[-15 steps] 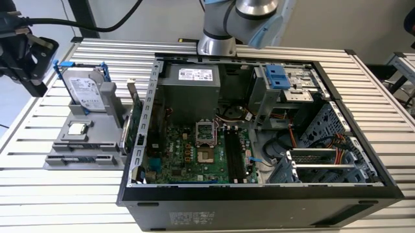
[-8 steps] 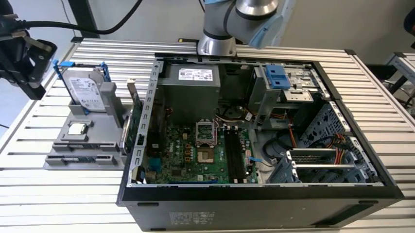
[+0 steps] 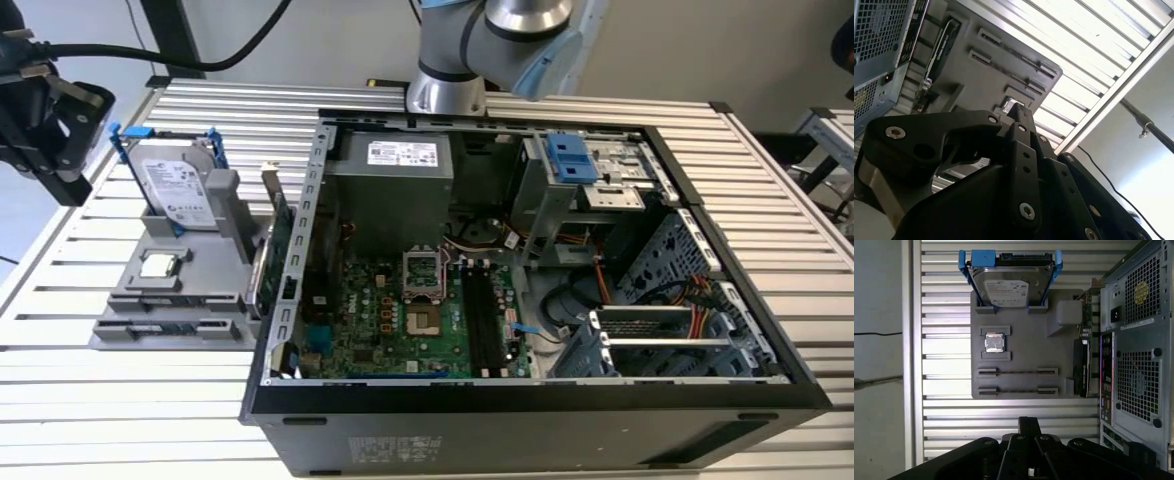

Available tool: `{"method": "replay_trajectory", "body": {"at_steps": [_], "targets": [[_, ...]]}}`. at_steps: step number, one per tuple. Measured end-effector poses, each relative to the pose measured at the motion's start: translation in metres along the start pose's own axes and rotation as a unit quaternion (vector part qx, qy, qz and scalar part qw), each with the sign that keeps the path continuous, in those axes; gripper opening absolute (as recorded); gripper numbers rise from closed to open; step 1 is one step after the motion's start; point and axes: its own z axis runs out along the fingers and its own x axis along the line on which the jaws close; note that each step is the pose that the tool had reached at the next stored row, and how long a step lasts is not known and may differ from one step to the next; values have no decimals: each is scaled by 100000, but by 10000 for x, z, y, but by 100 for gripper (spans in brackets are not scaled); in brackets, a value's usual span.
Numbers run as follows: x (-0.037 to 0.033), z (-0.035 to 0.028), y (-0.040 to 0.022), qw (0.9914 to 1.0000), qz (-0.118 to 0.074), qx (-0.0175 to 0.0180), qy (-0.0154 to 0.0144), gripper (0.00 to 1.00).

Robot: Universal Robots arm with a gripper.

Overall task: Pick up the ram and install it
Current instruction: 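Reach for the ram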

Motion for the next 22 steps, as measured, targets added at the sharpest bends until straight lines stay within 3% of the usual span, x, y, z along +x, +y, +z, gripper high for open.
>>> {"method": "replay_trajectory", "body": {"at_steps": [10,17,22], "targets": [[2,-3,0,99998,-629,-15,24,0],[1,-12,1,99939,-3498,-53,166,0],[1,-18,1,99826,-5883,-88,283,0]]}}
